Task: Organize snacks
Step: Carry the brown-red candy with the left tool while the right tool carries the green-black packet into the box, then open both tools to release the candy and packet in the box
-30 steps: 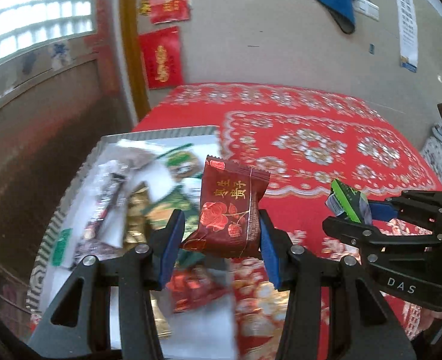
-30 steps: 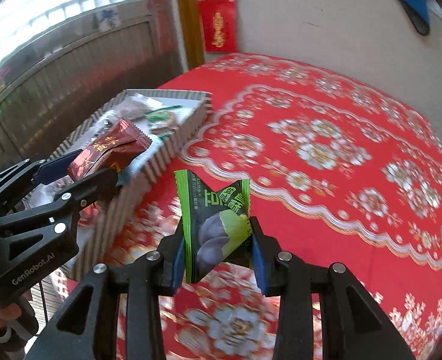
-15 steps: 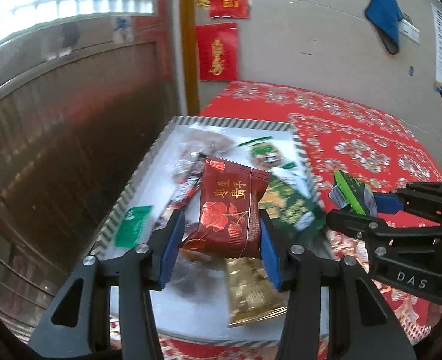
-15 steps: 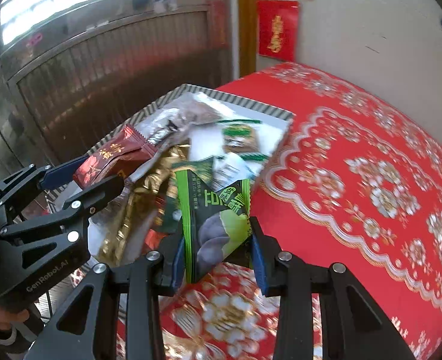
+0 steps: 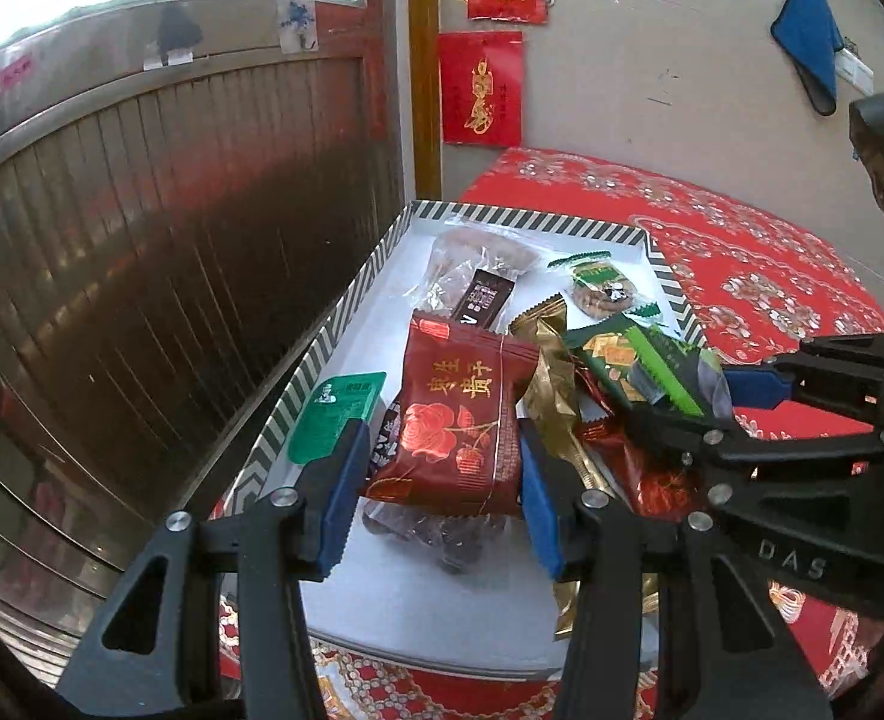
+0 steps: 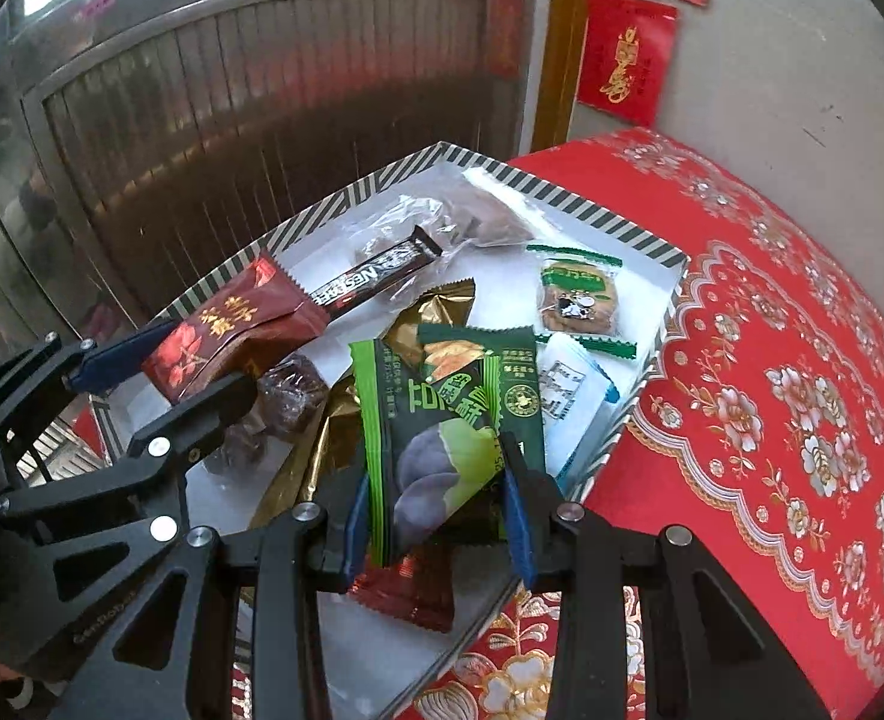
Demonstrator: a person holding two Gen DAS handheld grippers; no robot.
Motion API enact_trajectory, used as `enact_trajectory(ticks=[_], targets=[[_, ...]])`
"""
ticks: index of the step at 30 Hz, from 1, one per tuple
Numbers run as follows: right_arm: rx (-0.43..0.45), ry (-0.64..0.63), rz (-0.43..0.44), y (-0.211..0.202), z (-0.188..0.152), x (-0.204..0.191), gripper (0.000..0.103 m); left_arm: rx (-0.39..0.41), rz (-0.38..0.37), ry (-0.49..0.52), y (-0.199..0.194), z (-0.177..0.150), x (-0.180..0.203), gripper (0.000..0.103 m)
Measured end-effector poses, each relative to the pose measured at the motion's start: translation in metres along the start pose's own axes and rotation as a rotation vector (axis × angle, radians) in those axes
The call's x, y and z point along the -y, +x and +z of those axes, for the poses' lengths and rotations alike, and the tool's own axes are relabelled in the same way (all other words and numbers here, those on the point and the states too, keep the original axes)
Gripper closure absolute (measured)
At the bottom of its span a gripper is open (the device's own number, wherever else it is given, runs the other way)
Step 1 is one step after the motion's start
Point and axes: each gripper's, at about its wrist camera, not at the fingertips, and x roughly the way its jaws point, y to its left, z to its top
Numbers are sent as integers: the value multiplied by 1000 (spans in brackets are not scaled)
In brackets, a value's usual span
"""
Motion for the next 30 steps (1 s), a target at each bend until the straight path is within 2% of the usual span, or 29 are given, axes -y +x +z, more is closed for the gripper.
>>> enact_trajectory(ticks=[6, 12, 15, 18, 20, 22, 24, 28, 30], targets=[[10, -8, -11, -4, -2, -4, 63, 4, 22, -4, 3, -2, 0, 53], [26, 3, 0, -7, -5, -3, 54, -2, 43, -11, 5, -6, -1, 51], [33, 0, 6, -11, -6, -4, 53, -1, 46, -22, 5, -7, -1, 51], [46, 5, 11, -17, -11, -2, 53, 3, 64, -19, 3, -7, 0, 38], [76, 22, 21, -26, -16, 1, 52, 23, 68, -22, -2, -7, -1, 26], [105, 44, 29, -34, -20, 5, 46, 48, 78, -34, -8, -6, -2, 16], [134, 68, 39, -43, -26, 10, 37, 77, 80, -50, -14, -4, -3, 13], [183, 110, 41, -58, -40, 19, 37, 104, 84, -65, -21, -1, -1, 9], [215, 144, 16, -65, -49, 27, 33, 116, 83, -66, -25, -1, 2, 8]])
